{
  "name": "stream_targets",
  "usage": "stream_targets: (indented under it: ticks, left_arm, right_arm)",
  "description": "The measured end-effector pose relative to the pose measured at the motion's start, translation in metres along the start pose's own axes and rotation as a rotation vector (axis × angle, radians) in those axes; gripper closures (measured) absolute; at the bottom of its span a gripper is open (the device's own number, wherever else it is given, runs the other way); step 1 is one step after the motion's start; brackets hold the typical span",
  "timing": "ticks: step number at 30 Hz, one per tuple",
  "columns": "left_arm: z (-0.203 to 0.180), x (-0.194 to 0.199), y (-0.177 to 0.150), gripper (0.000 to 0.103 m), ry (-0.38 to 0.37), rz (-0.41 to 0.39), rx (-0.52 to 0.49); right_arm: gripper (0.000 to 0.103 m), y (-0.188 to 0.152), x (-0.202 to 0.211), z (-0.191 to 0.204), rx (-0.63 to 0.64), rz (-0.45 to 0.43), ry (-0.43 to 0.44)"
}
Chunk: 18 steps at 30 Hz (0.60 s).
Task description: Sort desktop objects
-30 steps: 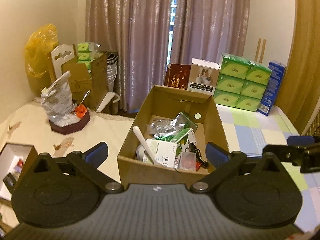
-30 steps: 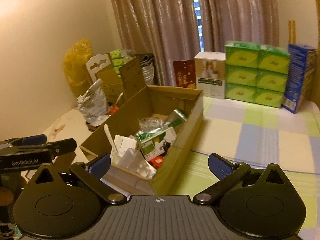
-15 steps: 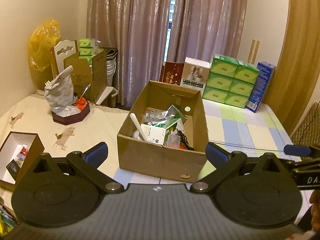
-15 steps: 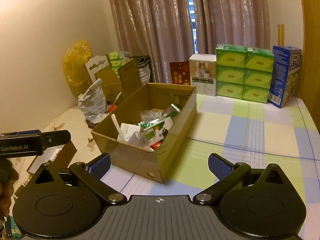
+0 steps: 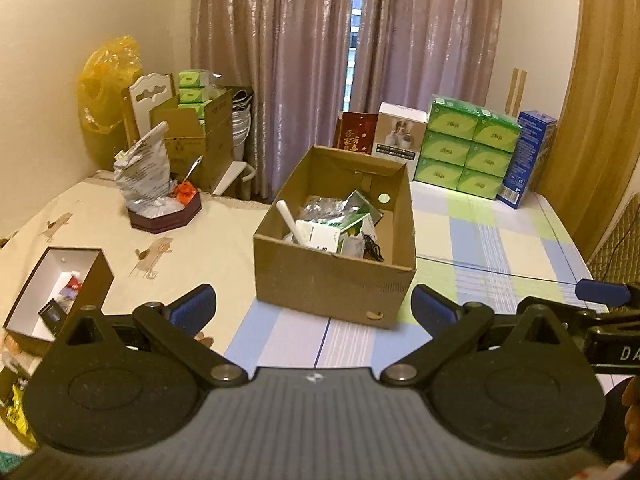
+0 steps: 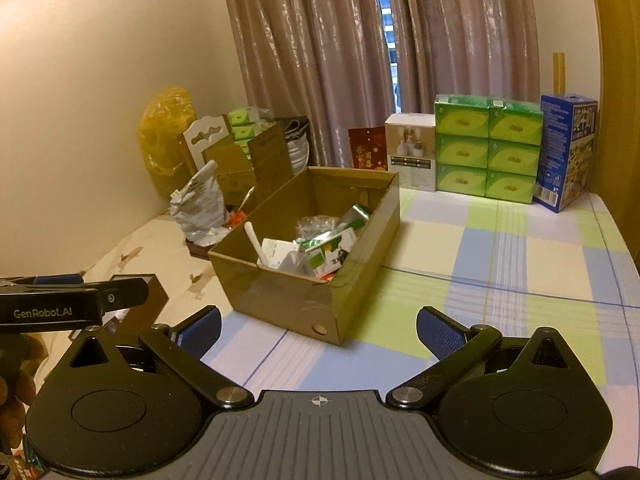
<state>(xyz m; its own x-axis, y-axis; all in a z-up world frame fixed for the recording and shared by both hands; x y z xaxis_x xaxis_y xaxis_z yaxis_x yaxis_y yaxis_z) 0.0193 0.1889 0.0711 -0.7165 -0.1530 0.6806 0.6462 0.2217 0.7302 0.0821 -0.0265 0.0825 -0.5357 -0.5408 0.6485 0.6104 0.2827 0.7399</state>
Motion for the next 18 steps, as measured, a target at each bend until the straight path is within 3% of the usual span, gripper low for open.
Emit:
stream_targets:
  ticks: [4,18]
  left_arm:
    - [-0.001,0.008,-0.007,0.001,0.038,0.010,0.002]
    - [-0.007,0.030,-0.020,0.001,0.049,-0.007,-0.008]
  right_arm:
    - [0.002,-0.003,0.009,0.004,0.002,-0.012,0.005]
    - [0.002,-0.014,0.022,0.007,0.000,-0.019,0.013]
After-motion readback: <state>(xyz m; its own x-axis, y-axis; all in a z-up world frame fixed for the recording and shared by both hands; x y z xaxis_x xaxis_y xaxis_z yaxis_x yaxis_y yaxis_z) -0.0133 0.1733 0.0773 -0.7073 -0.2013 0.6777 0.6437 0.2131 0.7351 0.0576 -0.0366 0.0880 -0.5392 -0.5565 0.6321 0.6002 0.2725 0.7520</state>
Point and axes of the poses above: each gripper's, at about its wrist camera, not at the fingertips, and x roughly against the way its jaws point, z to its left, y to its top, the point moved 5 cm from there along -x, roughly the way its jaws point, and after that the axes turned 7 degrees about z, right-handed, at the moved point
